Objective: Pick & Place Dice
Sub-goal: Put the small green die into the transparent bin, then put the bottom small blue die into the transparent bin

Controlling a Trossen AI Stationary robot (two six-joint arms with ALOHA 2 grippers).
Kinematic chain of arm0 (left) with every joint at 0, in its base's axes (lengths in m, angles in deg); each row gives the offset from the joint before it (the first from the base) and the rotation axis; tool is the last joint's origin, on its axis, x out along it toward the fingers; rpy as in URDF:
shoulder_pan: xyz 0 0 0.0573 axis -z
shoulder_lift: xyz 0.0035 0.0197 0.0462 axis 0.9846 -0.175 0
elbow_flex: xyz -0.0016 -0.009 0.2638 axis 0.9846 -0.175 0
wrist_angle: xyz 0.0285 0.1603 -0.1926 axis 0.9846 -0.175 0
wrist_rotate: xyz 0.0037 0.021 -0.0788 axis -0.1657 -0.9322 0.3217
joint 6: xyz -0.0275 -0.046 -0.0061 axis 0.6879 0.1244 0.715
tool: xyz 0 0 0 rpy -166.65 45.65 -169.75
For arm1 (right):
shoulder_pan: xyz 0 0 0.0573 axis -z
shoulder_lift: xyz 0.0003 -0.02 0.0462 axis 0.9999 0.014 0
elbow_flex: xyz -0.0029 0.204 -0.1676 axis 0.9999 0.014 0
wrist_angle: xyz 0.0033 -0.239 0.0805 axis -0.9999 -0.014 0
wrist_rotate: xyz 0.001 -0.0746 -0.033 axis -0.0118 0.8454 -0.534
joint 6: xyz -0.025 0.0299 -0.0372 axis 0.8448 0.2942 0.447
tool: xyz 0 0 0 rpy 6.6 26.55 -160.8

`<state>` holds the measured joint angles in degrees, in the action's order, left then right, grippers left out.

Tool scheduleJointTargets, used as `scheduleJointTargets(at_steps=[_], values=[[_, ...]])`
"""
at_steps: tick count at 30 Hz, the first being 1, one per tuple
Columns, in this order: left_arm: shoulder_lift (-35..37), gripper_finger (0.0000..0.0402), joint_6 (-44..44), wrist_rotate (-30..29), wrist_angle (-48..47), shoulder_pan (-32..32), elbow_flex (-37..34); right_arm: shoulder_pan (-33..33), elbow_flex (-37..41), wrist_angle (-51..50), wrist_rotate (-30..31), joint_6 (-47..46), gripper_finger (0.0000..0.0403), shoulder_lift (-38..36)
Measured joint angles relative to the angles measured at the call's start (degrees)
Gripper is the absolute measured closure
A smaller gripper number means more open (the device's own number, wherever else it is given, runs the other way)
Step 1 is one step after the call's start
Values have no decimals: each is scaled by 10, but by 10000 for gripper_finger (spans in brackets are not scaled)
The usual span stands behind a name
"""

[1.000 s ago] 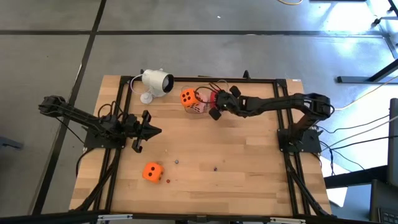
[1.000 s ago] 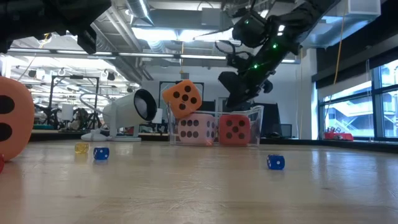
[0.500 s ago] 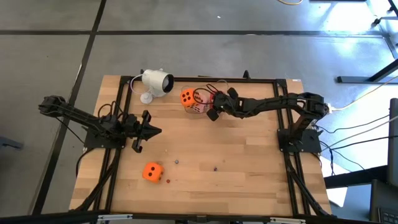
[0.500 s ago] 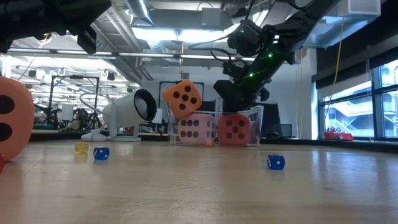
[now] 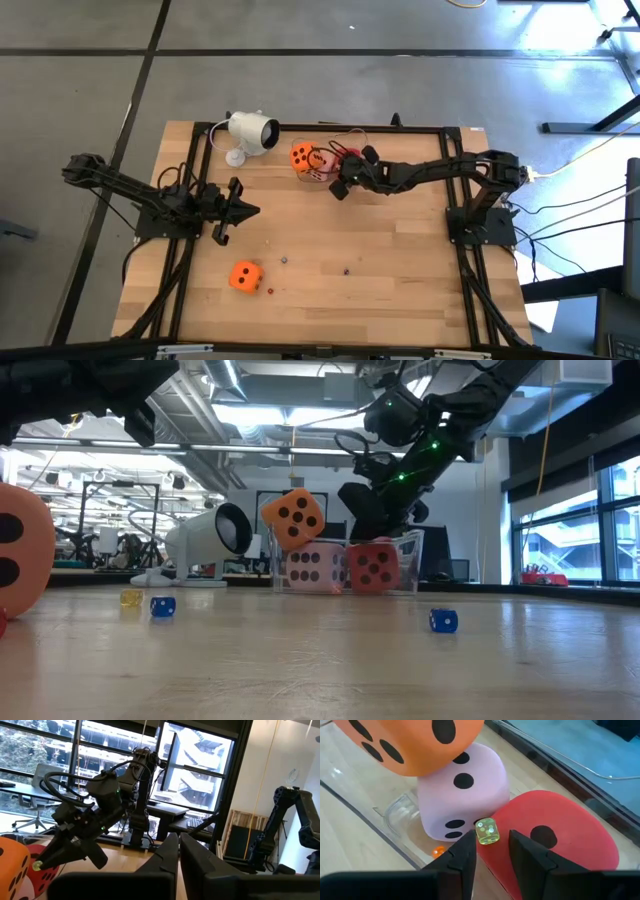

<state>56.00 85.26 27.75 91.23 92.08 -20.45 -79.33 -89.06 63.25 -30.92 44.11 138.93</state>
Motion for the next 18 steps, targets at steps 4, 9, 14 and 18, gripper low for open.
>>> scheduleJointTargets(at_steps=[4, 9, 14, 18], values=[[0, 386, 0, 0, 0, 0, 0, -2, 0, 0, 0, 0, 286, 0], [0, 386, 0, 0, 0, 0, 0, -3, 0, 2, -5, 0, 286, 0], [0, 389, 0, 0, 0, 0, 0, -11, 0, 2, -13, 0, 286, 0], [0, 391, 0, 0, 0, 0, 0, -15, 0, 2, -13, 0, 286, 0]])
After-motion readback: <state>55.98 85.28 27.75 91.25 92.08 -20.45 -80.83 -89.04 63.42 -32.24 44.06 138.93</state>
